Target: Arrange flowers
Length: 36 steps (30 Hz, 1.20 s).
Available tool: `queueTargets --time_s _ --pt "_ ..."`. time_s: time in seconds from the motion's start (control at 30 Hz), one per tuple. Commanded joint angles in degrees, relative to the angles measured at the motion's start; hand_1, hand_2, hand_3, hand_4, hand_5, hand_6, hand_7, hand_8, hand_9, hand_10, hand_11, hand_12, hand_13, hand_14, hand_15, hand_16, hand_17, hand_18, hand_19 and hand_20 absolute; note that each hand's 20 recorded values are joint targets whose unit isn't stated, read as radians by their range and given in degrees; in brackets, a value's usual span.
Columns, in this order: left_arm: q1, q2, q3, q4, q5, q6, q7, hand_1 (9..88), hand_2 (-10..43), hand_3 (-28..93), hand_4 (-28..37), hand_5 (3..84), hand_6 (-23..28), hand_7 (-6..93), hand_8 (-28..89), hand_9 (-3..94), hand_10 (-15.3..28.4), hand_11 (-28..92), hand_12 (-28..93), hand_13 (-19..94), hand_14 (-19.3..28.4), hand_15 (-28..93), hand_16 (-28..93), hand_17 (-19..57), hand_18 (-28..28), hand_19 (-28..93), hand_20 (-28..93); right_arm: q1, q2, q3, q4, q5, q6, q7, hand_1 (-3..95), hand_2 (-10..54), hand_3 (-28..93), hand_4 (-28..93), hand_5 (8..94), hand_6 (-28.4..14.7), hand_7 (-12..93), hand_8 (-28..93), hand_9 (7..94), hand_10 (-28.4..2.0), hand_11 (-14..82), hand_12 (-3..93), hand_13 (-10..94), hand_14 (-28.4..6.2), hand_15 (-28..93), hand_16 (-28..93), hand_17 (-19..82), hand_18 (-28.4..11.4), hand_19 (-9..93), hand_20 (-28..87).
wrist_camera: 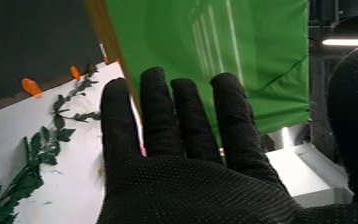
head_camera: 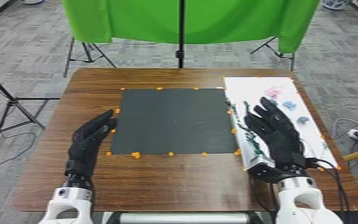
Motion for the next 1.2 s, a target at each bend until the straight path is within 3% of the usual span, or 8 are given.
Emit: queueTargets --time_s 0.03,0.2,0.33,0.4,0.5,0.57,0.73,1.2 --pt "0.5 -0.14 0.90 0.90 0.49 0.81 0.67 36.7 -9.5 59 -14.9 46.8 3.1 12.0 -6 44.3 12.1 18 13 31 15.2 20 2 3.0 11.4 6 20 0.5 0.3 -0.4 0.3 -0.6 -0.4 -0.2 18.7 -9.5 79 -18 34.7 -2.0 14 -8 35.6 -13.6 3.2 17.1 33 -12.3 10 18 19 -15.5 6 23" --pt "1.0 -0.31 0.79 0.46 0.33 0.99 0.48 36.7 -9.5 59 -14.9 46.9 3.1 12.2 -6 44.4 12.2 18 13 31 15.1 20 2 3.1 11.3 6 20 -0.1 1.0 0.5 -1.1 -6.5 0.8 2.1 20.1 -9.5 78 -18 36.8 -1.8 14 -8 38.2 -13.6 4.0 17.4 34 -13.2 10 18 20 -16.4 7 23" --pt "1.7 0.15 0.31 0.33 0.28 1.30 -0.06 36.8 -9.5 59 -14.9 47.0 3.1 12.4 -6 44.4 12.3 18 13 31 15.2 20 2 3.1 11.3 6 20 2.6 3.8 -2.3 -0.4 -41.2 14.2 9.4 25.9 -9.5 75 -22 41.8 -2.1 17 -9 45.6 -13.7 9.8 18.6 49 -14.4 16 20 30 -18.1 22 31" --pt "1.3 -0.23 0.76 0.27 -0.55 2.26 0.15 36.8 -9.5 59 -14.9 47.2 3.2 12.5 -6 44.5 12.2 18 13 31 15.2 21 2 3.1 11.3 6 20 4.6 6.3 -2.6 -0.6 -61.0 14.7 18.2 29.2 -9.5 71 -27 48.4 -2.2 19 -9 53.2 -14.0 16.5 19.6 60 -13.6 24 22 37 -16.3 33 40" --pt "1.1 0.26 0.48 0.57 0.65 -0.11 -0.71 36.7 -9.5 59 -14.9 47.3 3.2 12.5 -6 44.4 12.2 18 13 31 14.8 20 2 3.1 11.2 6 20 6.7 11.9 -4.4 0.4 -77.2 16.0 25.8 33.0 -9.5 64 -28 54.2 -2.0 21 -9 59.0 -14.2 21.4 21.0 67 -11.5 34 21 40 -16.4 46 45" --pt "1.3 -0.04 0.55 0.45 1.54 -0.38 -1.36 36.7 -9.5 59 -14.8 47.2 3.3 12.5 -6 44.1 12.2 18 13 30 14.8 20 2 3.0 11.2 6 20 6.5 15.0 -4.4 0.0 -79.4 14.4 28.2 36.5 -9.5 57 -28 57.2 -1.8 22 -9 60.7 -14.2 24.3 23.1 69 -10.5 39 22 40 -17.3 55 46" --pt "1.8 0.07 0.39 0.18 1.02 0.15 -1.31 36.8 -9.5 59 -14.4 47.0 3.5 12.3 -6 43.9 12.3 18 14 30 14.8 20 2 2.9 11.1 6 20 7.4 21.7 -6.2 0.0 -84.0 10.2 34.5 44.9 -9.5 41 -28 59.9 -2.3 24 -8 61.3 -14.7 27.1 24.7 70 -9.8 45 23 38 -18.8 62 47" --pt "1.8 0.75 0.34 0.21 1.07 -0.33 -1.92 37.1 -9.5 59 -14.0 46.9 3.7 11.8 -6 43.4 12.5 17 14 30 15.0 19 2 2.6 11.1 6 20 13.4 28.8 -15.2 5.1 -87.0 -1.0 42.7 35.7 -9.5 59 -28 58.7 -4.0 30 -6 58.1 -16.1 33.1 30.6 71 -8.9 57 26 38 -21.0 75 51"
